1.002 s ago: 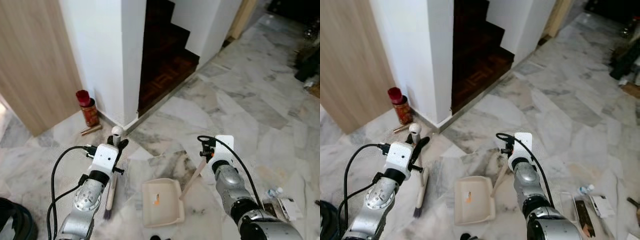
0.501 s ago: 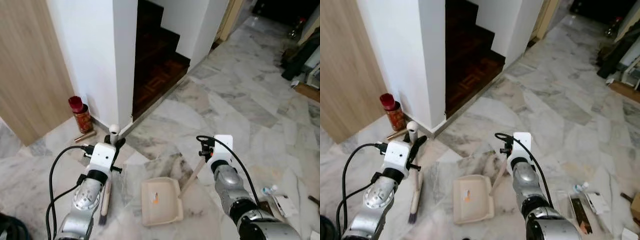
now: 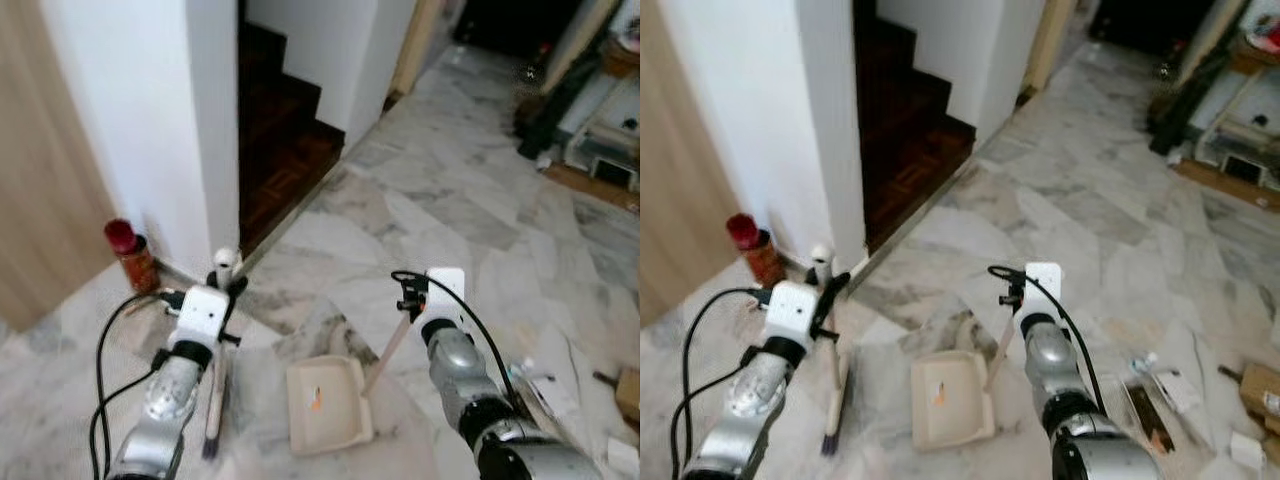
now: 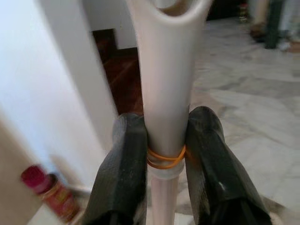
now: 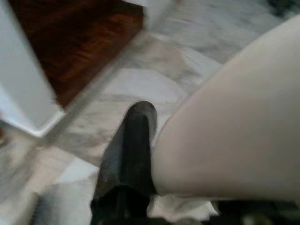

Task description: Sweep floor

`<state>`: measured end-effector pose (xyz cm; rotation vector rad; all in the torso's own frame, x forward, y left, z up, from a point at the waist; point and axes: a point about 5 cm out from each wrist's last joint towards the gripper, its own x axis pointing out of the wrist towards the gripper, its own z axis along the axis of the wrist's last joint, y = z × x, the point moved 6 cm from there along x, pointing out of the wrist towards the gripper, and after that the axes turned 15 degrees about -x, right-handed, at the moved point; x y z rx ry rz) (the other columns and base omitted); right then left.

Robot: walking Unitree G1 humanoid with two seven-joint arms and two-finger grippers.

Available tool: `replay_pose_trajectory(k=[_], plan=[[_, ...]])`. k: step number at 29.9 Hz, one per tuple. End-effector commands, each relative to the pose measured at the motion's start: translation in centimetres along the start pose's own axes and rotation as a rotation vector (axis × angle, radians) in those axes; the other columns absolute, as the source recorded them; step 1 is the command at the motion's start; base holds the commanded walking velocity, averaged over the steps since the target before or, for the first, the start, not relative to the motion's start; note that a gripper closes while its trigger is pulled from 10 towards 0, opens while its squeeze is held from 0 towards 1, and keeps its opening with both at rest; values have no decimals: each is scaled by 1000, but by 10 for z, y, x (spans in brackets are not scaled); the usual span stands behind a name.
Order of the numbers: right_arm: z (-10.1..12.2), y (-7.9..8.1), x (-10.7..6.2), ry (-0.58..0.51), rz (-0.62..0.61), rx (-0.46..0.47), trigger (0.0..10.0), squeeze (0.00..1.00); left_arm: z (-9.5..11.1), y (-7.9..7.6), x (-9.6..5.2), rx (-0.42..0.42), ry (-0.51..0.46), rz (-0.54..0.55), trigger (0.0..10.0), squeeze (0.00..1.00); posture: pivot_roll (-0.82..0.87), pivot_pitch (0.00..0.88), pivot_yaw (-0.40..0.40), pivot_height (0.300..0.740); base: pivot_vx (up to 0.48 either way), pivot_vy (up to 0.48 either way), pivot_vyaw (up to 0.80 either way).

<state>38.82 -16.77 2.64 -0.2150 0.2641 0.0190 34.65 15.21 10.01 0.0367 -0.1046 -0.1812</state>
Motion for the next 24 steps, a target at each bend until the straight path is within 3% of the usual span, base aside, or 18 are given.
replay_pose_trajectory(k=[1,8,24], plan=[[21,-8,4,-71,-29,-13,10000,0,7,-8,2,-6,-37,-31,10000,0,69,0,-109,740,0,0,-769],[20,-9,3,-75,-42,-10,10000,0,9,-10,6,2,-44,-42,10000,0,56,0,-99,740,0,0,-769],[19,-7,2,-83,-57,8,10000,0,4,-10,11,-65,-37,-34,10000,0,39,0,-93,740,0,0,-764]])
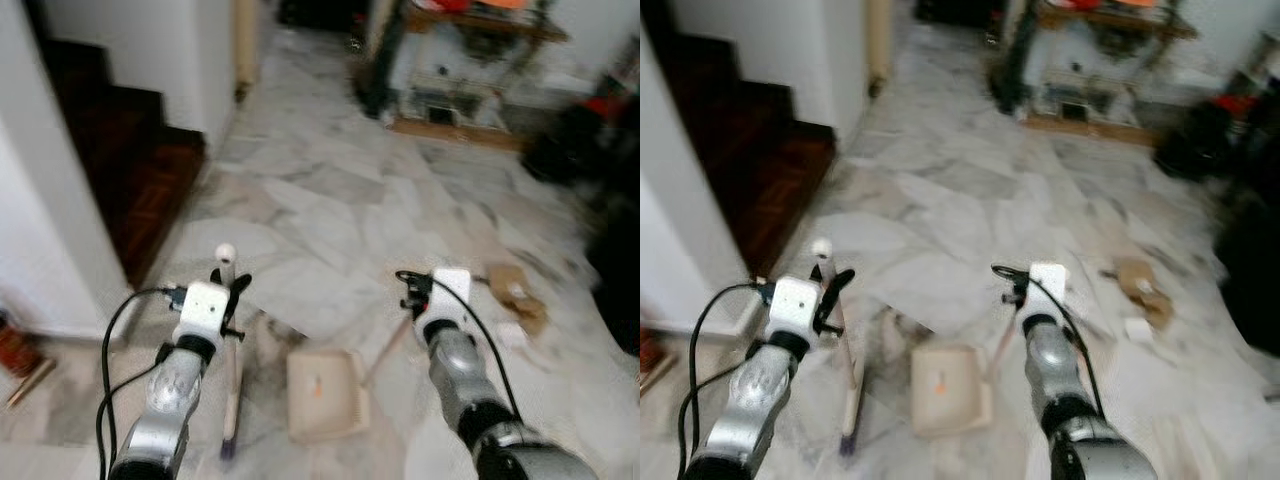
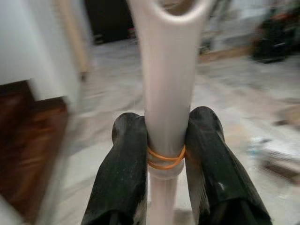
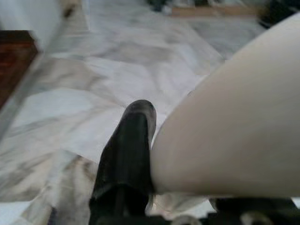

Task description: Sweep floor

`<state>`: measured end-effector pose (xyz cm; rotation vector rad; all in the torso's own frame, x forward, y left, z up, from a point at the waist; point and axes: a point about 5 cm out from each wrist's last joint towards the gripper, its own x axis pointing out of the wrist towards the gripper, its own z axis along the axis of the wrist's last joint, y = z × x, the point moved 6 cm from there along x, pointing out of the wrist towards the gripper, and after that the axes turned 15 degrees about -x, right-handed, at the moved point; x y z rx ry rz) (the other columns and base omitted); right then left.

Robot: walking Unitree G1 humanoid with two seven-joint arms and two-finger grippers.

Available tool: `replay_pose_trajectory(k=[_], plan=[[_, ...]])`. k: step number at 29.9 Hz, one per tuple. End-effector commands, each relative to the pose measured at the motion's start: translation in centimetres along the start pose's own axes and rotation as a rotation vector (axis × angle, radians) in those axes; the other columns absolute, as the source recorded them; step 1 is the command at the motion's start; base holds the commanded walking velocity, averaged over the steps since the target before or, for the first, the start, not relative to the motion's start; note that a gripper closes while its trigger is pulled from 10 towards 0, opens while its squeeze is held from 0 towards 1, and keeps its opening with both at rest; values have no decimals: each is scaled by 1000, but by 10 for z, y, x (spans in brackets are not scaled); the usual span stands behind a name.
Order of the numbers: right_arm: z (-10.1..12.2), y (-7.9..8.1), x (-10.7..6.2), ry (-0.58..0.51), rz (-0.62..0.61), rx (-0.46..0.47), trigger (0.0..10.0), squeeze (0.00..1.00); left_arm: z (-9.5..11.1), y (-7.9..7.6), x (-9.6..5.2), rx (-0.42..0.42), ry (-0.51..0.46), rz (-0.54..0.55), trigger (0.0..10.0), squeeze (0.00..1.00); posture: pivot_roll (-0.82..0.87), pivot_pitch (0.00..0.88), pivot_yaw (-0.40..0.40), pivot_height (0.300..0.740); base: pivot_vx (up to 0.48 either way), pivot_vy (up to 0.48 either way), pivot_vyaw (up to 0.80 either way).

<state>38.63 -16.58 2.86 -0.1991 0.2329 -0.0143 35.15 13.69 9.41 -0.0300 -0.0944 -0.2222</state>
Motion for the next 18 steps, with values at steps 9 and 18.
replay_pose_trajectory(k=[9,18], plan=[[33,-25,10,-86,-89,-8,10000,0,20,18,16,-28,-60,45,10000,0,52,0,-62,740,0,0,-756],[37,-20,9,-102,-131,25,10000,0,30,32,25,-48,-52,49,10000,0,53,0,23,740,0,0,-745]])
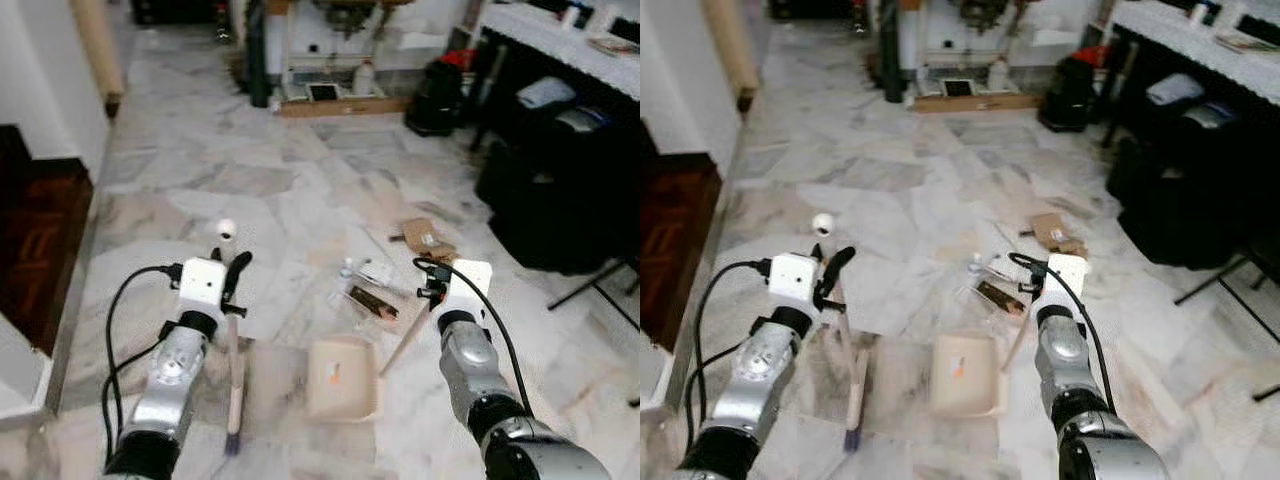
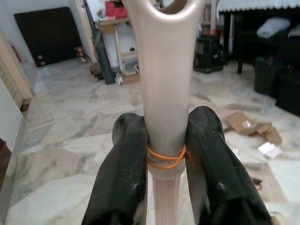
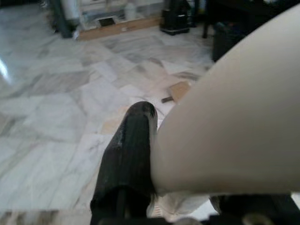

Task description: Sweep floor

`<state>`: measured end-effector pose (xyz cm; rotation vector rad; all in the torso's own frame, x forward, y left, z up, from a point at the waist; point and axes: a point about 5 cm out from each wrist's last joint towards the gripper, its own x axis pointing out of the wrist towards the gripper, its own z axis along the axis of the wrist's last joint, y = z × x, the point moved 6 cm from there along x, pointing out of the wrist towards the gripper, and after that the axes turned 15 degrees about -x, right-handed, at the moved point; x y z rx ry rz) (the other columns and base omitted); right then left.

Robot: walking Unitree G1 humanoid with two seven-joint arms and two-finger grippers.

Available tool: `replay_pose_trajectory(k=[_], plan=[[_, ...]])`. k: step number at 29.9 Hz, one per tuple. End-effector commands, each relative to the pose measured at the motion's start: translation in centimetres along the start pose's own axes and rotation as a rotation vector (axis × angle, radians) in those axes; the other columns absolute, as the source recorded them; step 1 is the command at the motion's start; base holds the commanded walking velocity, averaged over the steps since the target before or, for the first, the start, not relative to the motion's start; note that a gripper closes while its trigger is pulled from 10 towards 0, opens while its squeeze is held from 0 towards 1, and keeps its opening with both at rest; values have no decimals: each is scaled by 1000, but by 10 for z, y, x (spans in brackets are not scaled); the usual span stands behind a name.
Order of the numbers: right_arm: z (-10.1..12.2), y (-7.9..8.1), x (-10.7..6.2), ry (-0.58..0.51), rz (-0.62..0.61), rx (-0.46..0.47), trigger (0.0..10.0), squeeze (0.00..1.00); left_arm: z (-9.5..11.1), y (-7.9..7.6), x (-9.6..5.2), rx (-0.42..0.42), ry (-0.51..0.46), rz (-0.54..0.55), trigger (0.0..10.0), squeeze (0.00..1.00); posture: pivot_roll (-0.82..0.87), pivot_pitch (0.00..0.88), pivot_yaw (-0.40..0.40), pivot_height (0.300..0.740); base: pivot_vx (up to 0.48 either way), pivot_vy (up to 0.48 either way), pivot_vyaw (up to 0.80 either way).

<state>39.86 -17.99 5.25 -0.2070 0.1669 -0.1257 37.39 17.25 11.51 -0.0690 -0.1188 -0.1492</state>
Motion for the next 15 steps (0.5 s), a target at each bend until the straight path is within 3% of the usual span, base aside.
replay_pose_trajectory(k=[1,10,15], plan=[[14,0,3,-48,-16,21,10000,0,9,-7,9,-20,-20,-23,10000,0,52,0,26,740,0,0,-744],[23,9,4,-78,-1,15,10000,0,7,15,17,-188,-16,97,10000,0,19,0,6,740,0,0,-742],[33,10,4,-126,23,-14,10000,0,6,15,17,-233,-21,113,10000,0,18,0,-12,740,0,0,-83]])
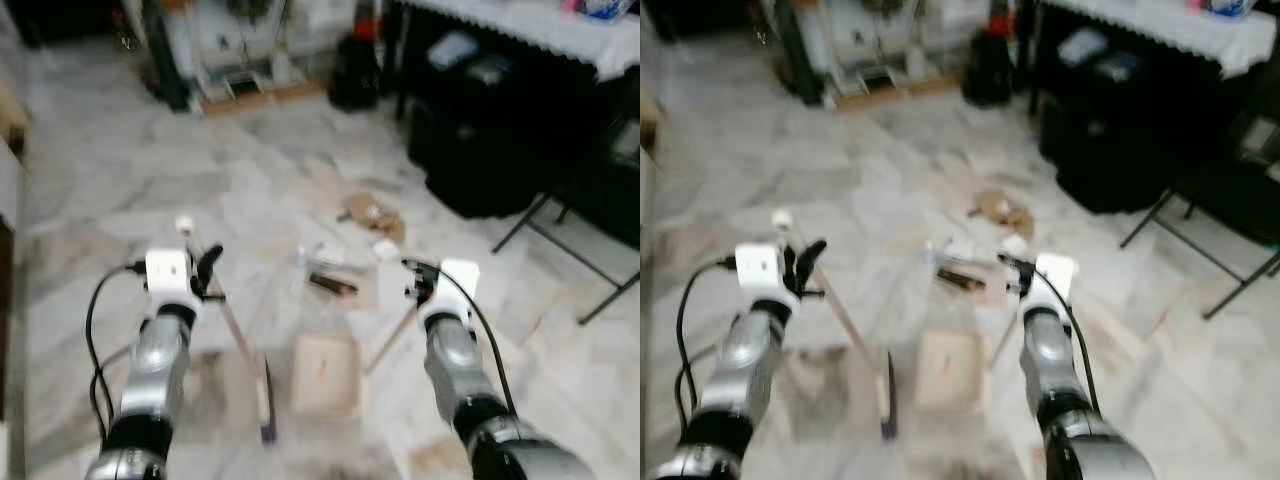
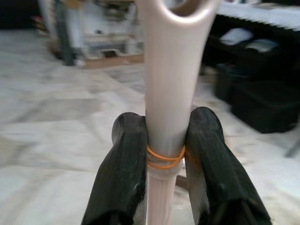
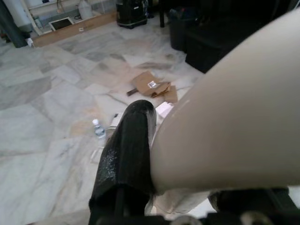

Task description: Sweep floor

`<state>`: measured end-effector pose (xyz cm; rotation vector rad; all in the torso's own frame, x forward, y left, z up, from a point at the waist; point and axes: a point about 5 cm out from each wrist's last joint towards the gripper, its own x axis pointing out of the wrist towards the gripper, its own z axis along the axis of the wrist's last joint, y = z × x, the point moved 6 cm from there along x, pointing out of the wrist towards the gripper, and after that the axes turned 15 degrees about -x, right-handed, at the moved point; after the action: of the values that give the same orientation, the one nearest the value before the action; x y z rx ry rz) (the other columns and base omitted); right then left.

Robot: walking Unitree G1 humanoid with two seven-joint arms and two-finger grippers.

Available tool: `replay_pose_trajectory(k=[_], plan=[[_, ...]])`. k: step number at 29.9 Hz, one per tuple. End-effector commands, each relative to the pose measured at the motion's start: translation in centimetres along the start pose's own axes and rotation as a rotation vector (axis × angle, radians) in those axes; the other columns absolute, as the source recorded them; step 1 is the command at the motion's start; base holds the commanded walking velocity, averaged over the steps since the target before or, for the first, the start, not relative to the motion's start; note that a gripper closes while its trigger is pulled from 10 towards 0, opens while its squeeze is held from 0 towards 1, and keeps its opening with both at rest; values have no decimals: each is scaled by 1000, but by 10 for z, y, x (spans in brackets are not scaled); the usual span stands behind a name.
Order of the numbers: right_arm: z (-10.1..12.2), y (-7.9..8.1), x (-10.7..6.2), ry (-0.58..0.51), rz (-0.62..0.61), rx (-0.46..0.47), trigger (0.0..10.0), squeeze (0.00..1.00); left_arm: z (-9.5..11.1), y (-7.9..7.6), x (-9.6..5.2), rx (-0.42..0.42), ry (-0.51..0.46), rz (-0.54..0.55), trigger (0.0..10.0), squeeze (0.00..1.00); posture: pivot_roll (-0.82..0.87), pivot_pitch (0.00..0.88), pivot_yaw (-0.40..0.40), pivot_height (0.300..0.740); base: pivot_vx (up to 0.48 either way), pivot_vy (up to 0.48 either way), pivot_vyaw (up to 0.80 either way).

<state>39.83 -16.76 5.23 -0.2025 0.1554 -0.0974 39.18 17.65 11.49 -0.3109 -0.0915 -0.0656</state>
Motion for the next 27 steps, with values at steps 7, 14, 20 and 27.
replay_pose_trajectory(k=[7,14,20,27], plan=[[28,-17,8,-95,-45,36,10000,0,14,4,-5,21,-60,4,10000,0,36,4,-52,740,0,0,0],[32,-16,10,-100,-22,20,10000,0,10,1,-13,10,-76,14,10000,0,21,26,-74,740,124,0,0],[27,-17,7,-103,-16,5,10000,0,9,-1,-12,11,-73,8,10000,0,15,30,-73,740,331,0,-582],[25,-15,5,-103,-9,9,10000,0,10,-2,-11,11,-76,6,10000,0,14,33,-73,740,358,0,0]])
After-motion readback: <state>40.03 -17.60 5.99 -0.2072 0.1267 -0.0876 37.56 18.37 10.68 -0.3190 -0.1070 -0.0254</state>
